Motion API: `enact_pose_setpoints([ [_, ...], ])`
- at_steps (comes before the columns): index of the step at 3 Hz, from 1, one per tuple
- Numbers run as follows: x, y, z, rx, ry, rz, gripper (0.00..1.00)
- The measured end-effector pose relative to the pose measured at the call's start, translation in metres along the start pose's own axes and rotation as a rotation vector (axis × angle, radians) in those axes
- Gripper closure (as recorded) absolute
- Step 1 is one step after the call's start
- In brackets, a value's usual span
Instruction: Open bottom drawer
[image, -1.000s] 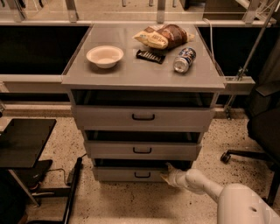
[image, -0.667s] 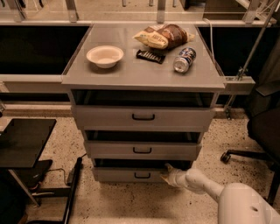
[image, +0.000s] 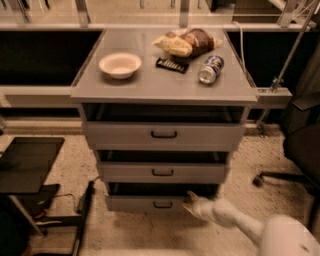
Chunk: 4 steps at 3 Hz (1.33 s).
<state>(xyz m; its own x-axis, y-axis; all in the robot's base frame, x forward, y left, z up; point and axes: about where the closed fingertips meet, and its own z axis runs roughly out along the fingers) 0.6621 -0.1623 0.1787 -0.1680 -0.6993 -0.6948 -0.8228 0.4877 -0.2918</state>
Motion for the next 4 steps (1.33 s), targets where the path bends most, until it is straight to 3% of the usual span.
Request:
enact_pose_setpoints([
  [1, -0.004, -0.001, -0.005, 0.000, 0.000, 0.000, 1.00],
  [4, 0.007, 0.031, -0.022, 0.033, -0.017, 0.026, 1.00],
])
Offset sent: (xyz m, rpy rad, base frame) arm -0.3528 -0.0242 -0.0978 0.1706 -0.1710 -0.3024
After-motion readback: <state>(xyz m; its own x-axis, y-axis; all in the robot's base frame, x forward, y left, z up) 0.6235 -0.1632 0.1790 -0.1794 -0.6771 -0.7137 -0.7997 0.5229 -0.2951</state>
